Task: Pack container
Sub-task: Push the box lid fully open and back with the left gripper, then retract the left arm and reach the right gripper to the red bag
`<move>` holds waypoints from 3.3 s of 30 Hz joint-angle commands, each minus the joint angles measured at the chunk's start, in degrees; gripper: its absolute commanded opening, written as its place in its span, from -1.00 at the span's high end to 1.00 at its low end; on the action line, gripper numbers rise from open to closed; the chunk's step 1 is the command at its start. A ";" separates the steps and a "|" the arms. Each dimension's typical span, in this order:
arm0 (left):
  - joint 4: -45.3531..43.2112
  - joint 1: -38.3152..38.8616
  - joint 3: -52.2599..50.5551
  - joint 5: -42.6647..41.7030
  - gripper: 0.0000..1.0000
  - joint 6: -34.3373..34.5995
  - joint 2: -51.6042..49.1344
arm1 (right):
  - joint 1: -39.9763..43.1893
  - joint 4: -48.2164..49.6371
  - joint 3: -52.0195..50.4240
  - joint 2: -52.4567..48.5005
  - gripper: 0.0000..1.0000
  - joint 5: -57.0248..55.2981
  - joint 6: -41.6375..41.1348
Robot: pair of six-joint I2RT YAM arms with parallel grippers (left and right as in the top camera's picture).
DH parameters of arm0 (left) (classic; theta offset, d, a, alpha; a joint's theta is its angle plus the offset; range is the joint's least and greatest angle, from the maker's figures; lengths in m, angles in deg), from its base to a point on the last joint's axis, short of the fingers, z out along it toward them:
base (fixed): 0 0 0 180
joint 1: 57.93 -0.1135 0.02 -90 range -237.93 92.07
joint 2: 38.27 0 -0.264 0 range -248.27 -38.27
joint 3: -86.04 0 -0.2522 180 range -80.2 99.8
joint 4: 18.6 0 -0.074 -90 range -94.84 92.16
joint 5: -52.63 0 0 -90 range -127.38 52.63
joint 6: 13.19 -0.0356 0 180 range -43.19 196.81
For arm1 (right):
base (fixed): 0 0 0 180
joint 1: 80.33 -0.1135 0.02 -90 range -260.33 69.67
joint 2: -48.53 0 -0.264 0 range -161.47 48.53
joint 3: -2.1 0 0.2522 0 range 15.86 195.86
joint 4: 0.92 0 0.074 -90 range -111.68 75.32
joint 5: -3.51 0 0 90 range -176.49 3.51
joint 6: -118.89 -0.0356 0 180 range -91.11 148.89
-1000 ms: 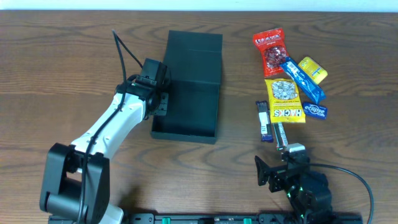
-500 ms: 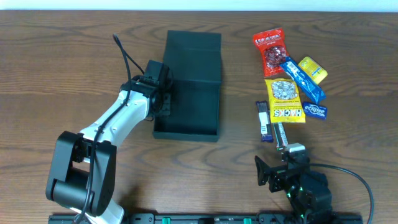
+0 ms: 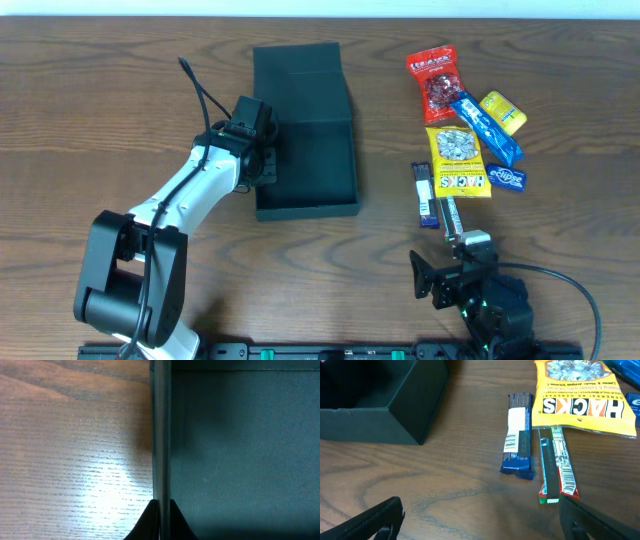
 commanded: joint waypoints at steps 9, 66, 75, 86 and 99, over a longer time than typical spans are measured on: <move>-1.84 -0.07 -0.26 -1.49 0.88 -3.80 -0.33 | 0.24 -0.09 -0.17 0.31 -0.99 0.07 -0.48; 23.50 1.44 27.69 1.64 -0.91 -2.34 14.73 | 0.37 24.13 -0.15 -3.41 -0.99 17.84 -31.21; 9.51 -10.29 27.65 1.60 -0.91 -5.35 12.48 | 2.73 31.93 15.19 -35.47 -0.99 10.82 -17.42; -0.72 -14.36 27.65 1.60 -0.91 -9.90 6.01 | 7.08 25.40 52.83 -75.95 -0.99 5.57 -1.97; -0.33 -14.34 27.65 1.14 -0.91 -9.84 1.51 | 14.08 17.07 85.92 -108.52 -0.99 -2.64 6.69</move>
